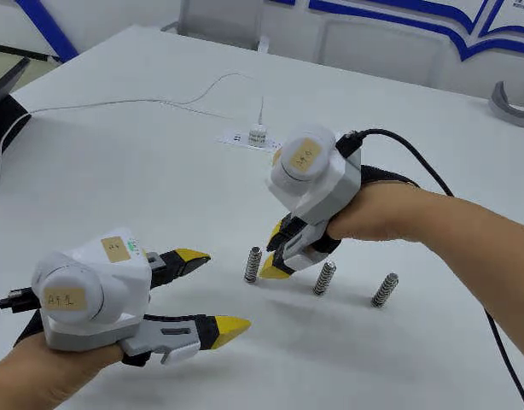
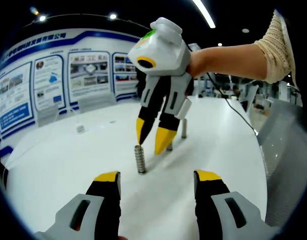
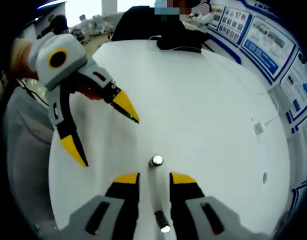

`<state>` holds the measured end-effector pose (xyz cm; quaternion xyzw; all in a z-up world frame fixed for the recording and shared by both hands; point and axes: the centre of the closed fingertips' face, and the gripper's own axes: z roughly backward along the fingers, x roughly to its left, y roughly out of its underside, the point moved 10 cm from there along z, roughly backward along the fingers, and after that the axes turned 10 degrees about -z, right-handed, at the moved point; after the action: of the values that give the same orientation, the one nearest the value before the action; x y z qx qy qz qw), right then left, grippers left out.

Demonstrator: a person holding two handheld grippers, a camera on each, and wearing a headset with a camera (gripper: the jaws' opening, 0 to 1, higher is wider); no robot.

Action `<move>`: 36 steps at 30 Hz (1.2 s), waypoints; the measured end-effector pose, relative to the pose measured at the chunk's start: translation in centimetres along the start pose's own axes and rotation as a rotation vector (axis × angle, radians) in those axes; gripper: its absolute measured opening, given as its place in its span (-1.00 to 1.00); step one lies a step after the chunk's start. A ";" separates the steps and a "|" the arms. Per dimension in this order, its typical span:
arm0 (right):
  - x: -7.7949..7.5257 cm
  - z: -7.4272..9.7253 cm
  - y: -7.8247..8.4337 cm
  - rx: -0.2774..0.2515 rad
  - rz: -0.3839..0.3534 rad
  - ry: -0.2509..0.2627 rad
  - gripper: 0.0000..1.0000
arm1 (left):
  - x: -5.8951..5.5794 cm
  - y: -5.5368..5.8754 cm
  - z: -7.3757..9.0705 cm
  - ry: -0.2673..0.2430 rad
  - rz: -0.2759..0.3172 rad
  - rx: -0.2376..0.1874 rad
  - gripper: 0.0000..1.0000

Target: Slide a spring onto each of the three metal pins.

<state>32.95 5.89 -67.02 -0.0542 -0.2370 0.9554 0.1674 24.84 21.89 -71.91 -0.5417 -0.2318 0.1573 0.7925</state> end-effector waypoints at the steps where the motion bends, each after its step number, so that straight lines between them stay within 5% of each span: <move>1: -0.1 0.3 0.2 -0.016 -0.008 0.004 -0.50 | 0.0 0.0 0.0 0.000 0.000 0.001 0.21; 22: -1.0 5.6 4.9 -0.267 -0.188 0.112 -0.17 | 0.7 -0.7 -0.6 0.001 -0.004 0.015 0.36; 36: -1.1 8.1 10.4 -0.371 -0.306 0.200 0.07 | 0.8 -1.1 -0.7 0.006 -0.001 0.019 0.45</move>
<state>29.41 -6.64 -64.73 -0.1416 -0.3960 0.8491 0.3196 25.85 21.33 -70.99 -0.5345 -0.2281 0.1574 0.7984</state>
